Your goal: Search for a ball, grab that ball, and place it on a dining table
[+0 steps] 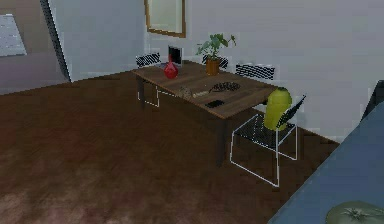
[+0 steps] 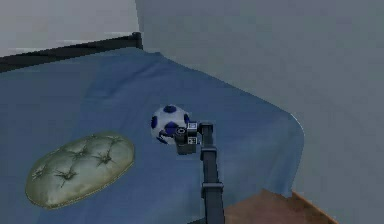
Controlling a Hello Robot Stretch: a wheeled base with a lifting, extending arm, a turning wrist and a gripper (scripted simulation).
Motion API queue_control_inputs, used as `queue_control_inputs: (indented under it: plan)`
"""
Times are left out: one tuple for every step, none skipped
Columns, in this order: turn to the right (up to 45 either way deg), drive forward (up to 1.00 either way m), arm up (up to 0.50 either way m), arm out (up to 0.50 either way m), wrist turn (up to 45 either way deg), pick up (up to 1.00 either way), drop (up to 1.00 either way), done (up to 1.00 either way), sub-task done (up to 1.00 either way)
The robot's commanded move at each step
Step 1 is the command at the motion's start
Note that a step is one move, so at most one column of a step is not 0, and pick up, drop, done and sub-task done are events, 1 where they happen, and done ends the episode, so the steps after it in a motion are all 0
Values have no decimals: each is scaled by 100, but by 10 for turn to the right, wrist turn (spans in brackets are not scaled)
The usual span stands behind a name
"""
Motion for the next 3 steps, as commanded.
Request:
queue_control_inputs:
  plan:
    - [0, 0, 0, 0, 0, 100, 0, 0, 0]
    - [0, 0, 10, 0, 0, 0, 0, 0, 0]
    - [0, 0, 18, 0, 0, 0, 0, 0, 0]
